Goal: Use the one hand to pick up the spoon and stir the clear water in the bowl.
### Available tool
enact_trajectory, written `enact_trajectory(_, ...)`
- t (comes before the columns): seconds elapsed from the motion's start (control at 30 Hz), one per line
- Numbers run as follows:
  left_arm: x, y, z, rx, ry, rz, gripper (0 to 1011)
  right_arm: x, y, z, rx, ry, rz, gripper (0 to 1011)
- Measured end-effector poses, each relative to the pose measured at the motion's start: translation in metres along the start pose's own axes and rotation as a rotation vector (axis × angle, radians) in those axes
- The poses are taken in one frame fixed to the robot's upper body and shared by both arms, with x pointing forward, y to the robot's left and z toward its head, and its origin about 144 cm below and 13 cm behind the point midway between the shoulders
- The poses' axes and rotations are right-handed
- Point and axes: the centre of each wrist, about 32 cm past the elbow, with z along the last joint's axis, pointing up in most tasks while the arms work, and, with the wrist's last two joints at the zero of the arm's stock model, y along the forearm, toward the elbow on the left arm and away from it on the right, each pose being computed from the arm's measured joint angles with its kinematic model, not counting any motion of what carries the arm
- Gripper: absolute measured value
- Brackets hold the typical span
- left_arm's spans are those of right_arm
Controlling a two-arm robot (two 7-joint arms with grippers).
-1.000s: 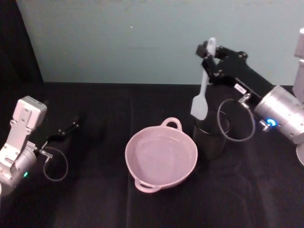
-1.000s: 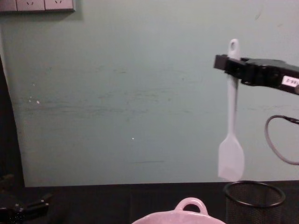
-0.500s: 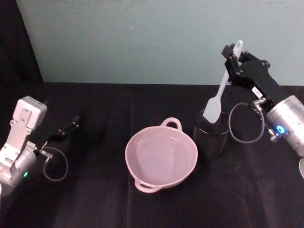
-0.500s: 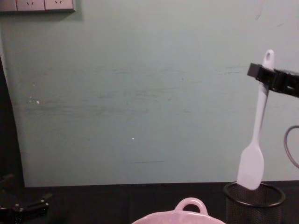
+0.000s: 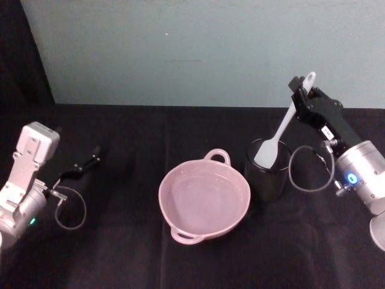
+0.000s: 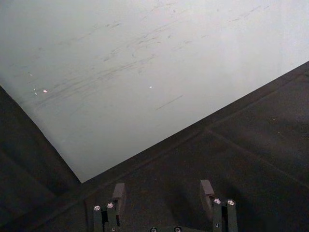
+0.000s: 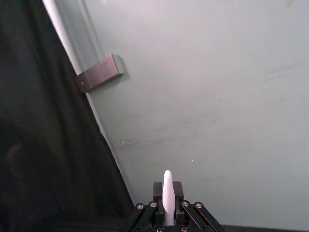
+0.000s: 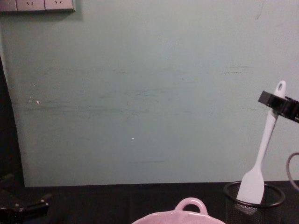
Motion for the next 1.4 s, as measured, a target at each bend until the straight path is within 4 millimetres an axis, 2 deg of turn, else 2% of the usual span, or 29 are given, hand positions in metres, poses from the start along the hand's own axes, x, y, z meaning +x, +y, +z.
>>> enact_trajectory(0.63,0.0,0.0,0.0,0.0,0.0,0.0,1005,0.006,-0.014,-0.03,-0.017,0.076,-0.075,125)
enact_trajectory(1.4,0.0,0.0,0.0,0.0,0.0,0.0,1005,0.005,-0.019,-0.042,-0.035,0.116,-0.086,125)
